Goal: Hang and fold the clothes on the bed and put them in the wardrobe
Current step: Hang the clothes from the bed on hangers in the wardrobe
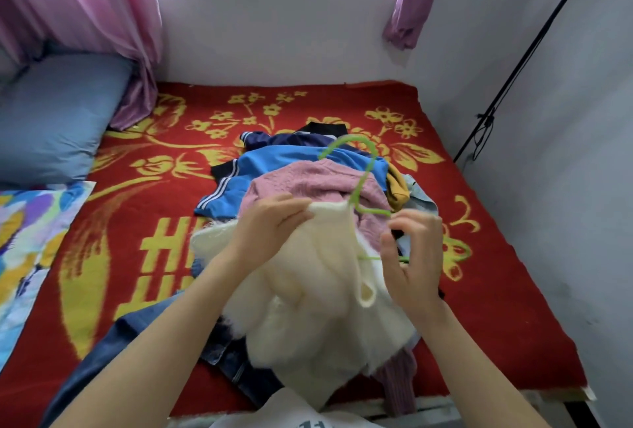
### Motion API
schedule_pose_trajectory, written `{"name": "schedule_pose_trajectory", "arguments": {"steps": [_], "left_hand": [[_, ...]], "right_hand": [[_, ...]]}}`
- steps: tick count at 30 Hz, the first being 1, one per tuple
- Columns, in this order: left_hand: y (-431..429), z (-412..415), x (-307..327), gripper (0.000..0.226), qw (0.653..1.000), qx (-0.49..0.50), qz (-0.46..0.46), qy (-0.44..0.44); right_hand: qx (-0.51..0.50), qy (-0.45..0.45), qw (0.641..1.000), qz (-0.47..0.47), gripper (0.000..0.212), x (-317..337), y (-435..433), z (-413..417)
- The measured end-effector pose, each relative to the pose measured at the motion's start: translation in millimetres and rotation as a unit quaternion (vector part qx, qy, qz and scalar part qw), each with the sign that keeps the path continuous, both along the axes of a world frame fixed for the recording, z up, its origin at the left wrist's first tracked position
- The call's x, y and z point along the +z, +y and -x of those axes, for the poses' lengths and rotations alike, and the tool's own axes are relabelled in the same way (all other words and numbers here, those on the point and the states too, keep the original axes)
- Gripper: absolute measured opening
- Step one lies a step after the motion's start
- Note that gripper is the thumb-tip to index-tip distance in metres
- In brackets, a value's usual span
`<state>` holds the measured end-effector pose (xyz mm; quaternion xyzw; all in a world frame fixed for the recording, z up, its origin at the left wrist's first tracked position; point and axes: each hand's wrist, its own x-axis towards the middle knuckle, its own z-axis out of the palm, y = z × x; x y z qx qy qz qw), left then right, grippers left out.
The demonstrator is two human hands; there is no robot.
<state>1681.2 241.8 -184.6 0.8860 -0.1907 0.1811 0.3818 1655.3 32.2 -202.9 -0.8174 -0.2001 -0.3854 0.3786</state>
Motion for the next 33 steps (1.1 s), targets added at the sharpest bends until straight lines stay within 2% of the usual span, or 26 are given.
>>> {"name": "schedule_pose_trajectory", "arguments": {"steps": [1,2,5,7,11,14,16,19,22,24,26,27,30,31,33], "left_hand": [[6.6,-3.3,0.6,0.011,0.999,0.02,0.026,0.009],[12.5,-5.5,1.3,0.011,0.998,0.037,0.044,0.014],[21.9,-6.1,4.1,0.016,0.996,0.056,0.068,0.021],[22.8,-3.0,5.0,0.019,0.996,0.049,0.071,0.021],[24.9,2.3,3.6,0.017,0.995,0.052,0.081,0.016],[32.5,4.3,2.1,0.018,0.992,0.062,0.106,0.021],[39.8,7.5,-0.1,0.024,0.986,0.066,0.149,0.032],[47.9,14.3,-5.1,0.029,0.977,0.066,0.196,0.057],[51.0,20.4,-9.6,0.03,0.972,0.072,0.215,0.067],[54.3,23.9,-13.0,0.029,0.973,0.07,0.21,0.063],[60.7,27.8,-20.2,0.023,0.982,0.059,0.169,0.052],[64.7,29.2,-24.7,0.023,0.986,0.053,0.149,0.044],[71.2,32.2,-31.6,0.058,0.994,0.034,0.104,-0.003],[72.4,31.6,-31.3,0.06,0.997,0.032,0.057,-0.041],[76.7,26.9,-30.6,0.043,0.99,0.034,-0.055,-0.124]], "right_hand": [[0.018,-0.021,1.0,0.009,0.019,-7.0,-1.3,4.6],[0.044,-0.004,0.999,0.015,0.016,-14.1,-1.9,9.2],[0.097,0.118,0.982,0.108,0.014,-34.4,-2.8,17.6],[0.099,0.163,0.965,0.178,0.023,-44.4,-3.7,16.8],[0.083,0.243,0.947,0.194,0.042,-52.2,-8.6,8.7],[0.056,0.284,0.926,0.244,0.06,-55.7,-17.8,4.3],[0.049,0.221,0.924,0.307,0.071,-56.4,-28.1,1.5],[0.036,0.153,0.925,0.345,0.068,-54.7,-40.8,-1.9],[0.009,0.101,0.93,0.355,0.052,-57.0,-50.8,-8.6],[-0.031,0.069,0.928,0.365,0.026,-50.5,-64.7,-14.5],[-0.068,0.033,0.916,0.394,0.004,-37.7,-87.0,-19.6],[-0.075,0.012,0.91,0.408,0.01,-31.4,-97.7,-23.3],[-0.064,-0.022,0.901,0.429,0.014,-13.3,-116.0,-33.9],[-0.059,-0.024,0.902,0.428,0.016,-6.8,-118.3,-37.5],[-0.045,-0.014,0.907,0.418,0.02,7.4,-118.8,-43.1]]}}
